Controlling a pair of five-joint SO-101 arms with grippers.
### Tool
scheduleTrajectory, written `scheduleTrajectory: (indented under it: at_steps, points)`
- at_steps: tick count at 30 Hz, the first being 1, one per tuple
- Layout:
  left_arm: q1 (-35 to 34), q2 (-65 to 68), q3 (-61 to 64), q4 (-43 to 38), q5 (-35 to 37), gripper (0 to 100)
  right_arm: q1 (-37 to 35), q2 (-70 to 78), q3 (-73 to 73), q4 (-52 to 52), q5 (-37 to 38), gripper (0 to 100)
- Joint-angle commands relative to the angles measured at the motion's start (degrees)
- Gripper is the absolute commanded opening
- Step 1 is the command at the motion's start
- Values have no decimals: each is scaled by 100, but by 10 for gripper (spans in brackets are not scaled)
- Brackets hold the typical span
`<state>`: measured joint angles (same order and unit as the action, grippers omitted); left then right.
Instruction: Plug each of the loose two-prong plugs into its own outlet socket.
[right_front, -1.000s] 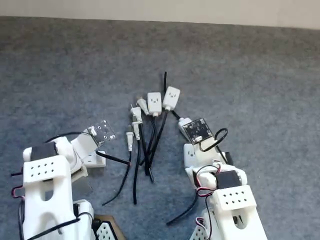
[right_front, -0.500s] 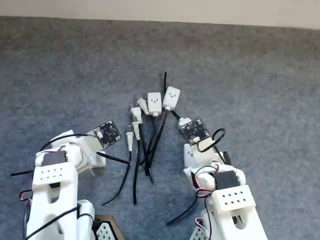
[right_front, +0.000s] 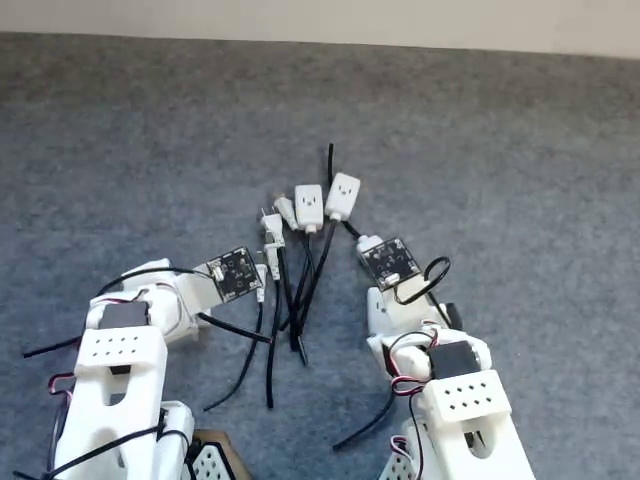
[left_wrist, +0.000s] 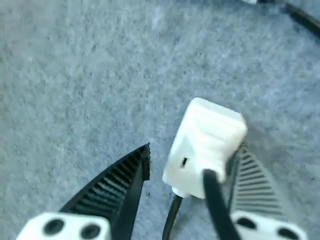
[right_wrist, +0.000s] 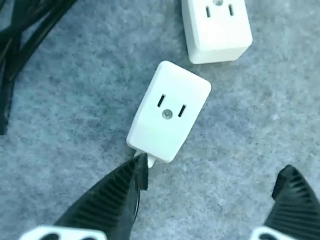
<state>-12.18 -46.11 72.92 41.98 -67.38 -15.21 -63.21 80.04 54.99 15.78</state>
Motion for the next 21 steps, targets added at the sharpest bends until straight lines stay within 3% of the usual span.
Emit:
scheduleTrajectory:
  at_steps: [1, 10, 15, 18, 21]
  points:
    - [48, -101, -84, -510, 774, 213, -66, -92, -22, -57, 62, 375]
    - [-365, 119, -963, -730, 2356, 72, -66, -75, -22, -66, 53, 375]
    - [-857, 1780, -2044, -712, 2453, 59, -66, -75, -22, -66, 53, 375]
    - [-971, 3002, -2932, -35, 2444, 83, -66, -66, -13, -75, 53, 375]
    - [-963, 3793, -4136, 1697, 2479, 168, -66, -84, 84, -84, 70, 375]
